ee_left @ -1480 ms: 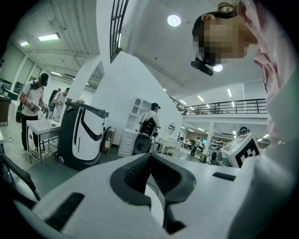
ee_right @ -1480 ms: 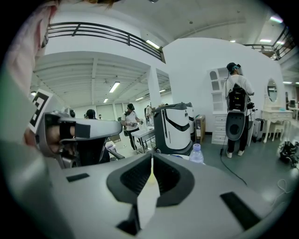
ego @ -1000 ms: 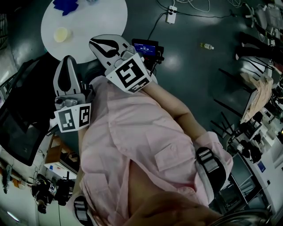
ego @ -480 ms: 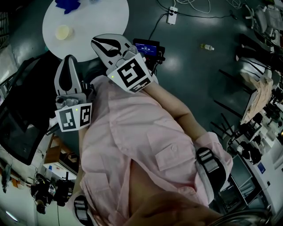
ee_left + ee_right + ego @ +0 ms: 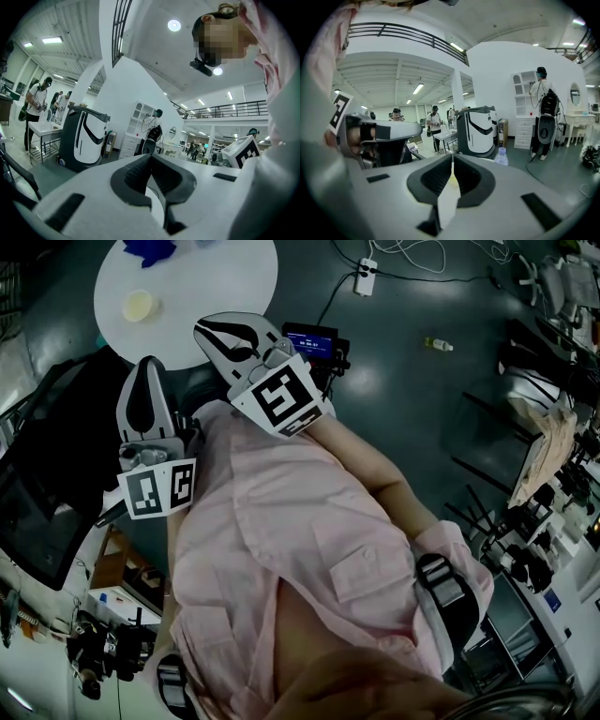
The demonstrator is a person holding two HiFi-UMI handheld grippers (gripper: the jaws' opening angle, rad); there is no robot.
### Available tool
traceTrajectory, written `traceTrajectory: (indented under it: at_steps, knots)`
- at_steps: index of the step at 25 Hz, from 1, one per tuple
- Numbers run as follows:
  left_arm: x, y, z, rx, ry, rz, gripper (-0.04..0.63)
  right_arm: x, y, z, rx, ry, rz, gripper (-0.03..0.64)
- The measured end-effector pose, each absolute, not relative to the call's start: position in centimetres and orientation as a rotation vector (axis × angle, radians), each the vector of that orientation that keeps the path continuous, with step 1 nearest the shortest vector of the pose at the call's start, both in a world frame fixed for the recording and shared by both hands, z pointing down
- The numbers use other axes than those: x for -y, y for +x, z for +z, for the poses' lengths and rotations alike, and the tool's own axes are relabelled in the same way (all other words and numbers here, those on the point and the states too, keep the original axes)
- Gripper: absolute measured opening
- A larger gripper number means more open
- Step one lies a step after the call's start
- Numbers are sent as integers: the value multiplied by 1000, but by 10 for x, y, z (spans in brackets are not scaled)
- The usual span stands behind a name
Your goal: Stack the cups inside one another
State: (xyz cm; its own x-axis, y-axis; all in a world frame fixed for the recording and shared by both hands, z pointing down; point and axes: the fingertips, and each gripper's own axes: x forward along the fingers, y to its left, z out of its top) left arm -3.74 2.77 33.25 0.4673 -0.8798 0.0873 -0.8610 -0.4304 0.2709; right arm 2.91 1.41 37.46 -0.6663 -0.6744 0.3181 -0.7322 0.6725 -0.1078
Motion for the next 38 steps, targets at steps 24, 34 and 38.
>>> traceTrajectory:
  at_steps: [24,34,38]
  knots:
    - [-35,-41,329,1515,2436,-113,15,-19,23,373,2651,1092,321,37]
    - [-34,-39,329,1515,2437,-118,16,-19,26,373,2647,1102,318,37]
    - [-35,-40,328,1517,2437,-117,15,-18,27,373,2645,1105,323,37]
